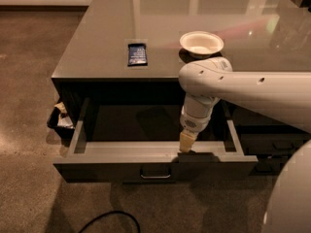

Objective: Open top drawer

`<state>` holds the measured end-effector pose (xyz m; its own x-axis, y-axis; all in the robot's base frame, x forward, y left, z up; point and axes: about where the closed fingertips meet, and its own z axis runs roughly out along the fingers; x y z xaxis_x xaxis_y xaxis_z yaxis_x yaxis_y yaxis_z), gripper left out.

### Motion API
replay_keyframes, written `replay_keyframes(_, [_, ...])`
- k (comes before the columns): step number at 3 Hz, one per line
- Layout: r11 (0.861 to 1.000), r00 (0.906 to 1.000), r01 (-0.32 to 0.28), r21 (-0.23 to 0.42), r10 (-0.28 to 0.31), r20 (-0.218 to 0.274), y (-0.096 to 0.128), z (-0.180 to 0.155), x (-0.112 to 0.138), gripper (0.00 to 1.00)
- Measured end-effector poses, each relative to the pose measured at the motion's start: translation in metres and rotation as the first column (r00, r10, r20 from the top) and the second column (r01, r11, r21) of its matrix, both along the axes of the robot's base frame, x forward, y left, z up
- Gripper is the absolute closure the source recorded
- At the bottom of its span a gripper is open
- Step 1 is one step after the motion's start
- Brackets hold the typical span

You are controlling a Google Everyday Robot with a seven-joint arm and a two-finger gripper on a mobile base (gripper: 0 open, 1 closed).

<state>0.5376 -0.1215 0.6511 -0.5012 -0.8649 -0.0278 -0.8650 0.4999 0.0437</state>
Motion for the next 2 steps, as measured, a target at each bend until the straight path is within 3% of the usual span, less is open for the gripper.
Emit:
replay_keyframes(1, [0.999,0.9993,-0.034,-0.015,0.034,0.012,0.0034,0.0073,-0.0016,0.0])
replay_keyframes(2, [0.997,0.997,-0.077,-0.024,0.078,0.007,0.0074,0.0102,-0.0048,0.0])
